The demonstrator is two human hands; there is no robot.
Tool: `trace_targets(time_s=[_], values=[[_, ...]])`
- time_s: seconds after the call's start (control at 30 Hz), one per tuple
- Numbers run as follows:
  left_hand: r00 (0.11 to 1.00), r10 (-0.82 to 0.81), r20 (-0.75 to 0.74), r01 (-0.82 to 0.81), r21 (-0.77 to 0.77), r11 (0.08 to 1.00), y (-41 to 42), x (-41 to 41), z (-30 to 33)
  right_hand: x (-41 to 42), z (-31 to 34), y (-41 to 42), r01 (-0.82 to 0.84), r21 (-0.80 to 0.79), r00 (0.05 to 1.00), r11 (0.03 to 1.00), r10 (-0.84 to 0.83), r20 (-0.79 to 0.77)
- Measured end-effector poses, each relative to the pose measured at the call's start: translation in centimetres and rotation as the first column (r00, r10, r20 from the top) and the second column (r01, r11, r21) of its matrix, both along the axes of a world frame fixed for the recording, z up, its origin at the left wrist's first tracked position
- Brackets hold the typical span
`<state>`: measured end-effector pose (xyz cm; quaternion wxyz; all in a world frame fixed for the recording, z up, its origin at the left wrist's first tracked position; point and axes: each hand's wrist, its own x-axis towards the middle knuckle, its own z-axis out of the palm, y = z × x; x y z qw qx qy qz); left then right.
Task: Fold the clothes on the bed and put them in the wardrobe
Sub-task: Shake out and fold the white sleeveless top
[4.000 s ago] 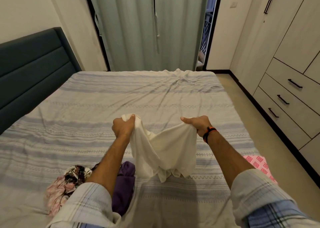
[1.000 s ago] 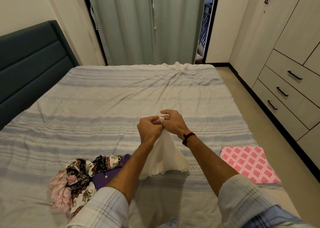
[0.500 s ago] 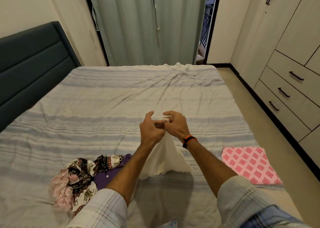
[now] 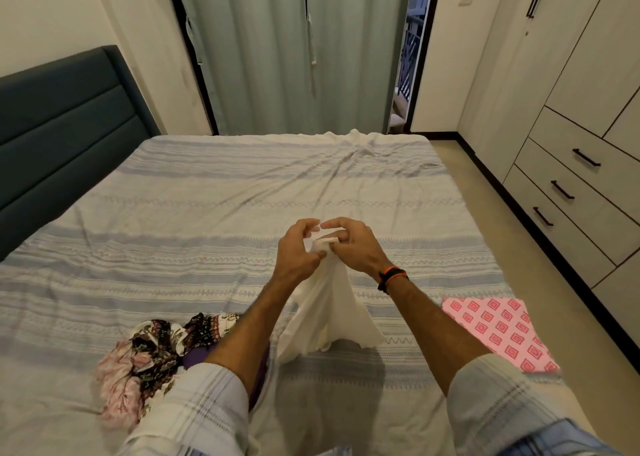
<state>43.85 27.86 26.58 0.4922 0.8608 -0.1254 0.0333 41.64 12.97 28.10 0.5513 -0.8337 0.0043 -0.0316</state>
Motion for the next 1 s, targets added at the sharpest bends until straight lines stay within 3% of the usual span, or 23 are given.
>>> trace_targets(time_s=[0.1,0.17,0.47,0.63,0.8,1.0], values=[[0.978,-0.188,-0.089,0.196,0.088,0.977,0.8,1.1,0.7,0.2,0.8,-1.1,-0.103,0.089,0.995,0.991,0.102,0.011],[0.968,-0.224,-0.114,0.236,0.107,0.966,1.2,1.4,1.1,0.2,1.3,-1.7,-0.133,0.160,0.991,0.978,0.132,0.019],[0.991,-0.058,0.121,0.046,0.102,0.994,0.5,1.4,2.0,0.3,0.6,-2.3,-0.001,0.214,1.000,0.977,-0.004,0.022],[0.988,-0.023,0.152,0.010,0.086,0.996,0.6,1.4,2.7,0.6,0.8,-2.1,-0.032,0.096,0.999,0.995,0.029,0.028],[0.997,0.003,0.072,-0.007,0.048,0.999,1.8,1.8,3.0,1.4,3.0,-1.6,-0.021,0.182,0.991,0.983,-0.004,0.135],[0.998,-0.036,-0.061,0.052,0.291,0.955,4.0,2.2,1.9,2.8,6.7,-1.9,0.007,0.274,0.966,0.962,-0.078,0.249]])
